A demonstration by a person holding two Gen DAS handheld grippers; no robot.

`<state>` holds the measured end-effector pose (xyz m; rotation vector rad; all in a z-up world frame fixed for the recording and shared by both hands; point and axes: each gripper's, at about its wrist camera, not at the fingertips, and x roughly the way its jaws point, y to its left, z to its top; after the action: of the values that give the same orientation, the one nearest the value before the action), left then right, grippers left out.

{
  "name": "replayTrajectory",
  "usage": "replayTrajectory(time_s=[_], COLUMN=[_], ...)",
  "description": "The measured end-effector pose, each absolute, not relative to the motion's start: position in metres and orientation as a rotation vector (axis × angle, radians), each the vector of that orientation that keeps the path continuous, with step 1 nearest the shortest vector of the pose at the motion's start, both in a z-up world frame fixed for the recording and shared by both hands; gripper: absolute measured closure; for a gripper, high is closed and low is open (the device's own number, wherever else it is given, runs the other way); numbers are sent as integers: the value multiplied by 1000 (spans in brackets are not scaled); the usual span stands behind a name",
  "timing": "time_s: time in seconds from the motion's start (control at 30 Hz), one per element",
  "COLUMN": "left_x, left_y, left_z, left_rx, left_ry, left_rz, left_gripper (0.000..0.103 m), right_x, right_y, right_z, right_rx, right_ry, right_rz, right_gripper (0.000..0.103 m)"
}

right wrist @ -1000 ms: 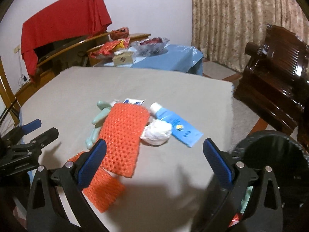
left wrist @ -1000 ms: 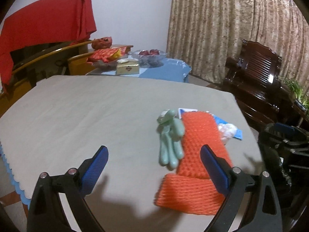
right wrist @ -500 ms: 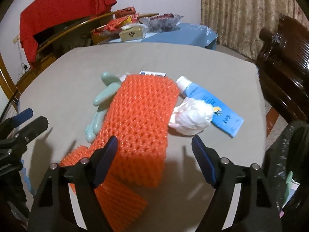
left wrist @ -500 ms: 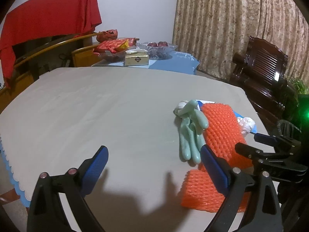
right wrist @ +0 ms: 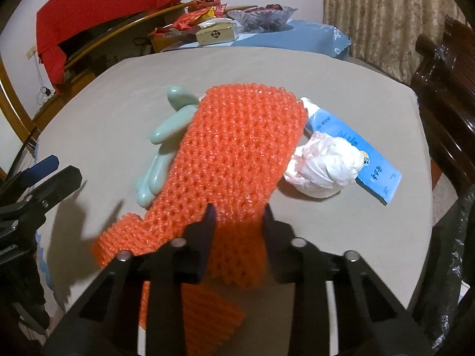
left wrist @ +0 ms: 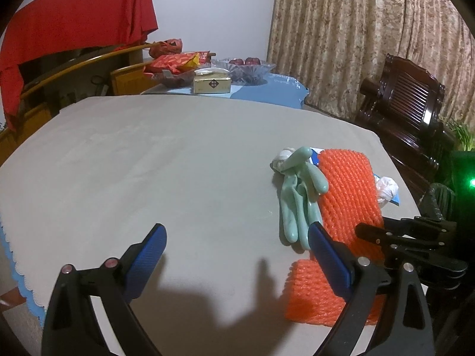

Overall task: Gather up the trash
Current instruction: 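Move both tools back over the table toward the orange foam nets, then grasp an orange foam net with the right tool and lift it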

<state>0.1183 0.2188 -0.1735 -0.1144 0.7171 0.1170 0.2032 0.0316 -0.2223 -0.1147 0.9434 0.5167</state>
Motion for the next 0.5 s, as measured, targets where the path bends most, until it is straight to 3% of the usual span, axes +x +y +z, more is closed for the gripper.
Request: replayTrajectory(time_s=[0.07,0.13,0.5], left_x=[118,118,116], left_y=[218,216,206], left_z=[-173,-173,-158], left_rx=[-115,-115,-114], left_ry=[716,715,688], left_rz=[116,113,103], left_gripper=[9,9,9], right_x=[202,200,185], right_y=[31,30,19], right_z=[-220,-217,-178], right_rx=[-112,-111,-80], right_ry=[940,934,860], right_rz=[527,537,587], right_gripper=[87,89,90])
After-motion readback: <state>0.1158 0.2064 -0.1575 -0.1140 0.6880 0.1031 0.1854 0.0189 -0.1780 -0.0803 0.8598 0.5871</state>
